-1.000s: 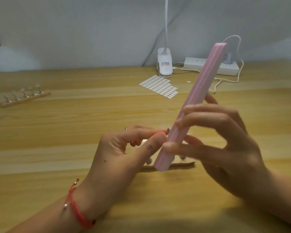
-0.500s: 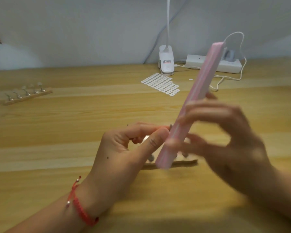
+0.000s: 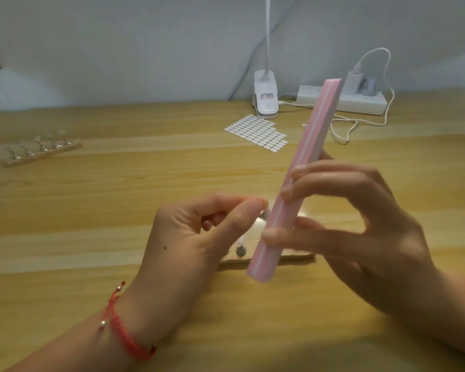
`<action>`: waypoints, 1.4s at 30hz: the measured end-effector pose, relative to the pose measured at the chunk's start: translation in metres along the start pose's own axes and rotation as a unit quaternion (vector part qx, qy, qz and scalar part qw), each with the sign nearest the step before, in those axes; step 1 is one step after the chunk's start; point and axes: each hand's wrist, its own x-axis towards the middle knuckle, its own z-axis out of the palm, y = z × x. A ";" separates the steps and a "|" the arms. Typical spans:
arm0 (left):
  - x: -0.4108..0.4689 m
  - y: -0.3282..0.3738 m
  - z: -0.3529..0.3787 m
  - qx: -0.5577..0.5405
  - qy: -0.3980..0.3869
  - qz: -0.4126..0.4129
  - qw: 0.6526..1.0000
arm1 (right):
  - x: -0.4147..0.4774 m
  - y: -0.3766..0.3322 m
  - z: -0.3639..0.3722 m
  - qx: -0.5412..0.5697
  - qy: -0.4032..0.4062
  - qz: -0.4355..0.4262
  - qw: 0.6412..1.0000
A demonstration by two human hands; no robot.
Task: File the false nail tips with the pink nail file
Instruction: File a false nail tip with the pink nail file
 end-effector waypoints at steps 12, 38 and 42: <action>-0.001 -0.002 -0.002 -0.009 -0.022 -0.012 1.000 | -0.001 0.017 -0.004 -0.029 0.019 0.059 0.998; 0.001 -0.002 -0.003 0.032 -0.033 -0.022 0.999 | 0.001 0.007 -0.001 -0.037 0.011 -0.005 0.999; 0.001 -0.002 -0.002 0.018 -0.034 -0.023 0.999 | 0.006 0.014 -0.006 -0.059 0.007 -0.019 0.998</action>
